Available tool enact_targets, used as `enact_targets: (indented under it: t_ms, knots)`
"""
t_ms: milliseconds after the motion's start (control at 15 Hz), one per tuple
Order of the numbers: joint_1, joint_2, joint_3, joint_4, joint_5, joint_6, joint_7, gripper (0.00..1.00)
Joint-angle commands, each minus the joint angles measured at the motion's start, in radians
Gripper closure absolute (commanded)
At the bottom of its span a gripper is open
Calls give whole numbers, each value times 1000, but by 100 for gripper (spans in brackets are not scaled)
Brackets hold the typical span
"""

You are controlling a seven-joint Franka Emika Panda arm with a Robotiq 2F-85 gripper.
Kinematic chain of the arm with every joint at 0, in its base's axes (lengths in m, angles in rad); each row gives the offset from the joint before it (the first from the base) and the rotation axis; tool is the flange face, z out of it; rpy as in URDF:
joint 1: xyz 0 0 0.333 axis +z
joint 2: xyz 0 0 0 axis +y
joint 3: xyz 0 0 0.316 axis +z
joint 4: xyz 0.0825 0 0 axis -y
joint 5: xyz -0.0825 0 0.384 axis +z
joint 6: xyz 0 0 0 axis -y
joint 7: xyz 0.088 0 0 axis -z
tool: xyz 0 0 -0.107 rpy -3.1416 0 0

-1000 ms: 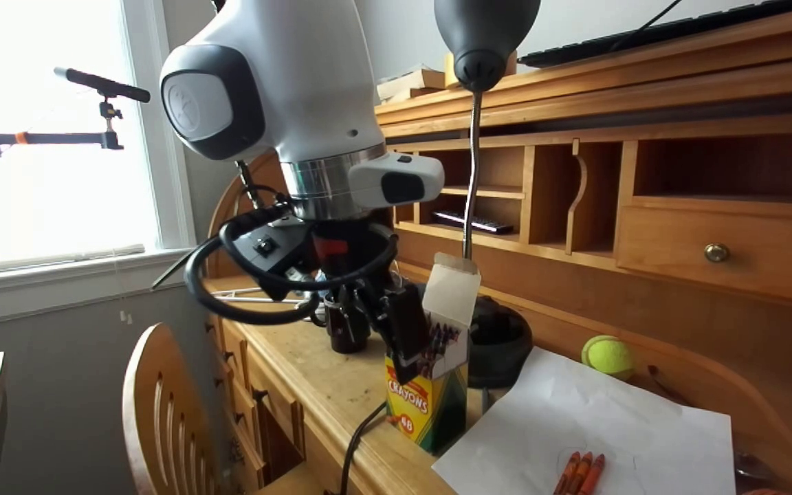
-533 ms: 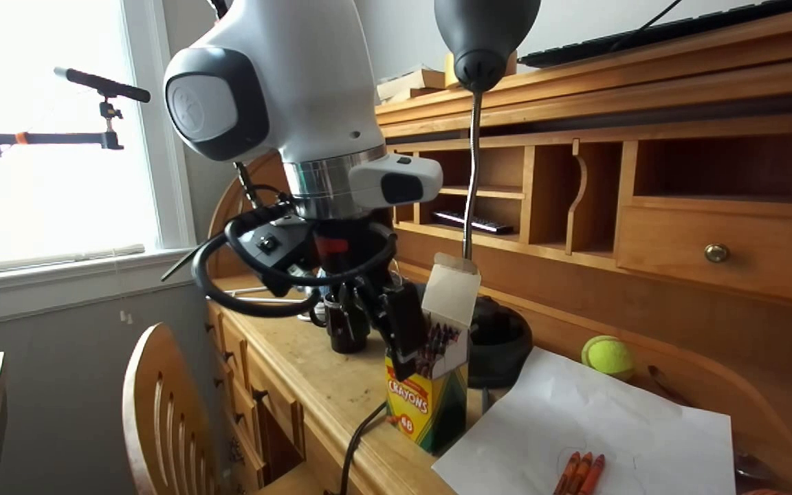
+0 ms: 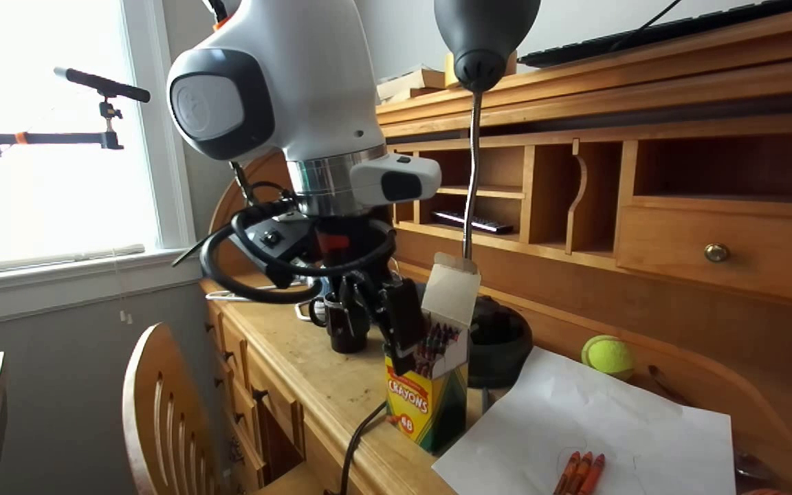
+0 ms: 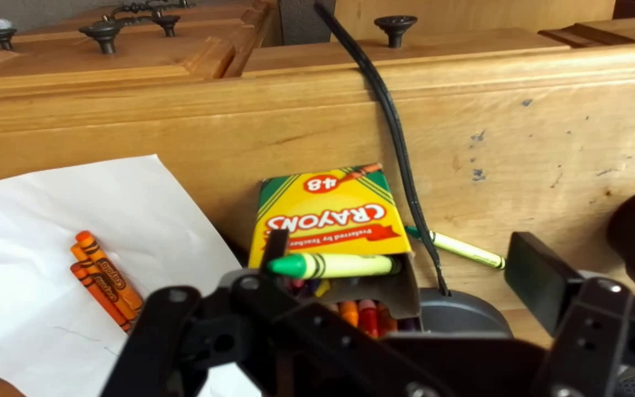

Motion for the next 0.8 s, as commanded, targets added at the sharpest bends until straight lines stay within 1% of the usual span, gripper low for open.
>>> enact_targets:
  t_ms: [0, 267, 400, 467, 733]
  knots:
    - [22, -12, -37, -10, -68, -21, 69, 0]
    - [48, -18, -87, -25, -180, -33, 160, 0]
    - [72, -27, -117, -39, -244, -31, 211, 0]
    - [11, -39, -63, -47, -320, -23, 271, 0]
    - [-3, -59, -50, -49, -451, -30, 386, 0]
